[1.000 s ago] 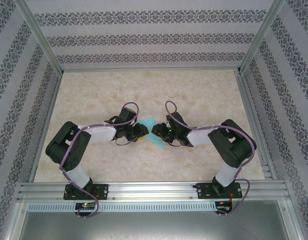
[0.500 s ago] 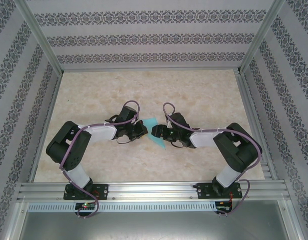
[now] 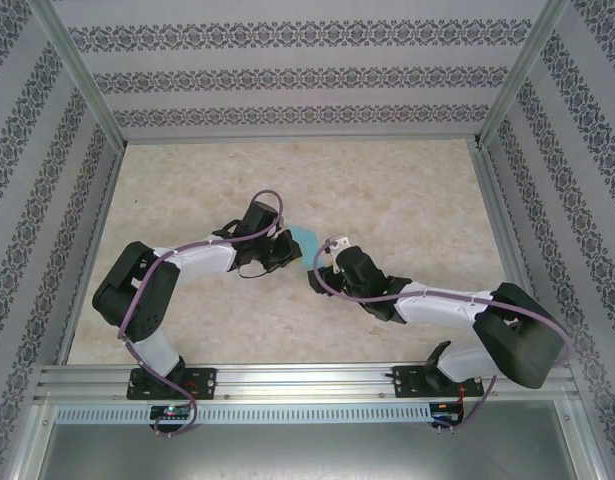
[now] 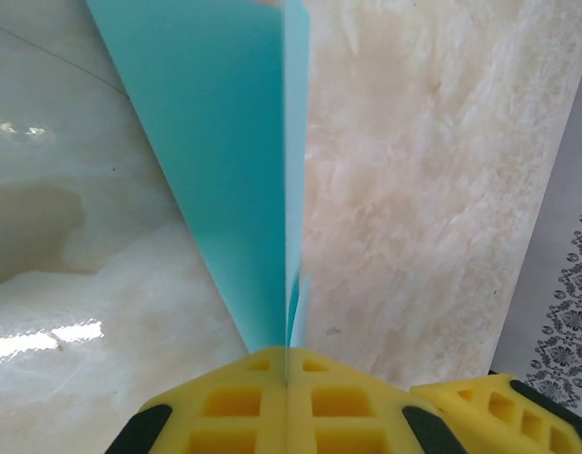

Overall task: Fold a paper plane with a square sheet of paper (pick it up from the middle)
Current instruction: Fold the wing for the fifth time at the center of the table.

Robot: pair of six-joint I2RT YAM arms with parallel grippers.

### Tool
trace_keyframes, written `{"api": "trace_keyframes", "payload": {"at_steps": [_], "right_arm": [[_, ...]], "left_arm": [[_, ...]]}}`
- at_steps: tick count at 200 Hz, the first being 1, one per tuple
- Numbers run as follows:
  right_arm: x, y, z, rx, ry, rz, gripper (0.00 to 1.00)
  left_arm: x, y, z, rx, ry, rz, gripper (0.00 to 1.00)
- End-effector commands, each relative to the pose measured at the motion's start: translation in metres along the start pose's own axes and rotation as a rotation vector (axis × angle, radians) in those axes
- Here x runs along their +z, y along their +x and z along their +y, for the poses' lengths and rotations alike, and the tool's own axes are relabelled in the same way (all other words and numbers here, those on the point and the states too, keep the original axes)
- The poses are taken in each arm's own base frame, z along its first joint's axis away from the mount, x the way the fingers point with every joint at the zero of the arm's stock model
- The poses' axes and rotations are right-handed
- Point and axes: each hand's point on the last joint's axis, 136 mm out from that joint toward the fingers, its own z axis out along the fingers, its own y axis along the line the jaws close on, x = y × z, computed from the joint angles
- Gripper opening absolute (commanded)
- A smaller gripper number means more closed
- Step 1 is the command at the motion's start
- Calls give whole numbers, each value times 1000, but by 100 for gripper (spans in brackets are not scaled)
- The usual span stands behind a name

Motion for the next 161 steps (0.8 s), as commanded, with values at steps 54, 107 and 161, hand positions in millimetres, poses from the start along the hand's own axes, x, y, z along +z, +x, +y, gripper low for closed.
{"api": "trace_keyframes", "payload": {"at_steps": [54, 107, 161], "right_arm": [[21, 0, 14, -344, 104, -79, 62], [43, 2, 8, -413, 179, -101, 56], [55, -2, 11, -447, 186, -143, 46]], "left_arm": [[-2, 4, -3, -28, -22, 14, 3], [-3, 4, -3, -34, -28, 11, 3], [-5, 4, -4, -40, -32, 11, 2]]}}
